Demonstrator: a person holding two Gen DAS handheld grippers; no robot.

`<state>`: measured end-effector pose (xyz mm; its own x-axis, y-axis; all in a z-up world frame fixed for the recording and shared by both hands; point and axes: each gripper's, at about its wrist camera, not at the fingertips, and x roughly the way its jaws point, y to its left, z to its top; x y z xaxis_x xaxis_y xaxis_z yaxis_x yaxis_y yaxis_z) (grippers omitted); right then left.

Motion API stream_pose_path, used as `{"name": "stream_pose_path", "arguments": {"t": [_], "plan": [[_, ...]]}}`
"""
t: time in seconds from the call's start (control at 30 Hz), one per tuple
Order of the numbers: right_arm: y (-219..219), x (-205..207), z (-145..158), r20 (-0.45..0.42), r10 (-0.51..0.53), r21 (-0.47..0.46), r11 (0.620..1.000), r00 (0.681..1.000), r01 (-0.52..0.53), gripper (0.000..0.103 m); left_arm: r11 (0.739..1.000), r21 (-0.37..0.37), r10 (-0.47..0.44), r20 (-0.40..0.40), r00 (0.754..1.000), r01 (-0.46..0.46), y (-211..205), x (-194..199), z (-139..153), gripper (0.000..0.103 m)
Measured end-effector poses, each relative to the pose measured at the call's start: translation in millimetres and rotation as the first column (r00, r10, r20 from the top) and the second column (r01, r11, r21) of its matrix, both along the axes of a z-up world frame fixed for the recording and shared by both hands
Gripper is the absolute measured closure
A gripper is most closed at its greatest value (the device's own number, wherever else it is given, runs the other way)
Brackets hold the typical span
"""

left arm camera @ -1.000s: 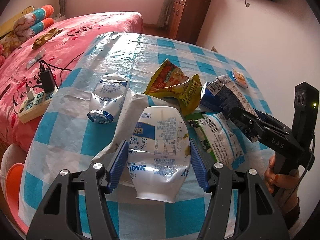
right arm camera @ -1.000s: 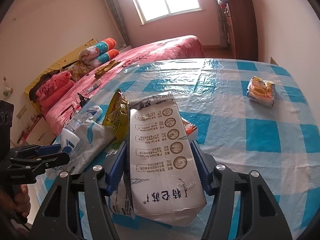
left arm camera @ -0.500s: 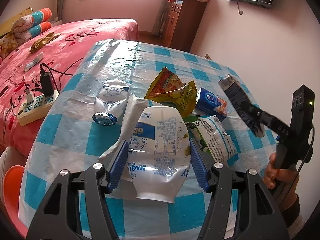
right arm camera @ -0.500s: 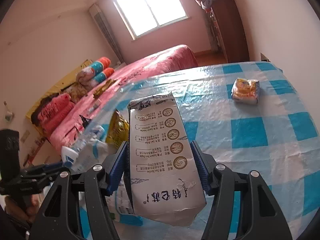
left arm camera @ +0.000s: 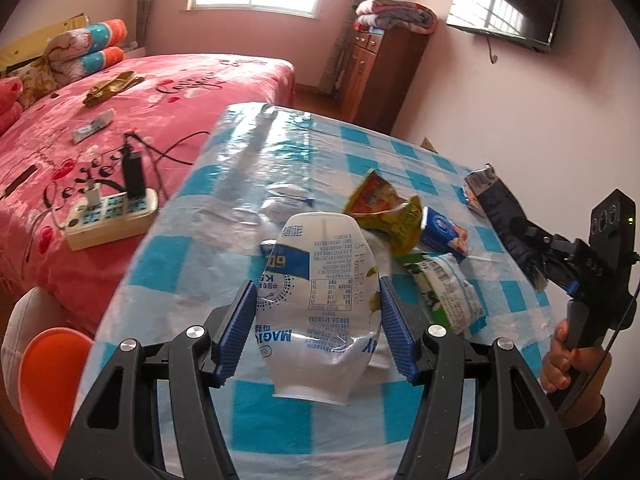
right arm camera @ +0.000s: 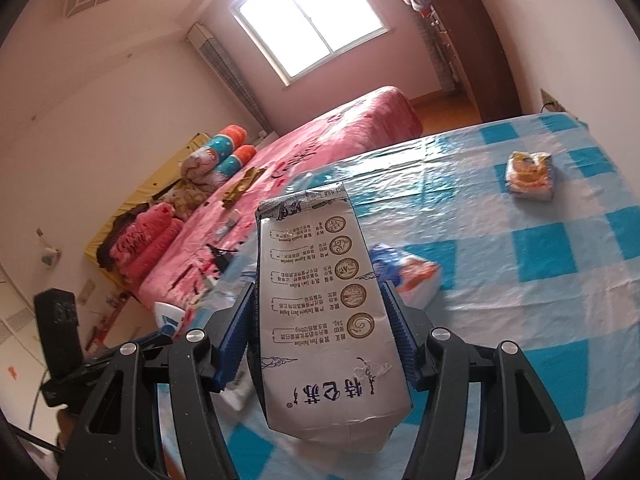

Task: Collect trash
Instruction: 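Hold carton in right tool while left tool closes around white milk bag, then carry carton and milk bag over orange bucket and open both tools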

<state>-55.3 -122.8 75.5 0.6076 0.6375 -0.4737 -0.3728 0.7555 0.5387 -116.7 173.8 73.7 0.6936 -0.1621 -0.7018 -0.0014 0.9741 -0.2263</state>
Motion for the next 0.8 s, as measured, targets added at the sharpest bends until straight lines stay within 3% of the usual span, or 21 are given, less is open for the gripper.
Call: {"name": "stream_pose_path", "arguments": {"t": [0.23,0.5,0.8], "plan": [[36,-7,6,-0.037,0.084,0.048,0.995,0.996,-0.082,0.040,0.998,-0.002,0.064,-0.002,0.998,-0.064,37,-18,-4,0.041],[108,-23,17,-0.035,0.229,0.010,0.973,0.973,-0.229,0.040,0.988,0.006,0.154,-0.010,0.988,-0.154,81,-42,-10,0.041],[217,-44,32,-0.021,0.443,-0.056,0.895,0.896,-0.444,0.040,0.954,0.027,0.298,-0.038,0.954,-0.297,142,-79,-26,0.041]]}}
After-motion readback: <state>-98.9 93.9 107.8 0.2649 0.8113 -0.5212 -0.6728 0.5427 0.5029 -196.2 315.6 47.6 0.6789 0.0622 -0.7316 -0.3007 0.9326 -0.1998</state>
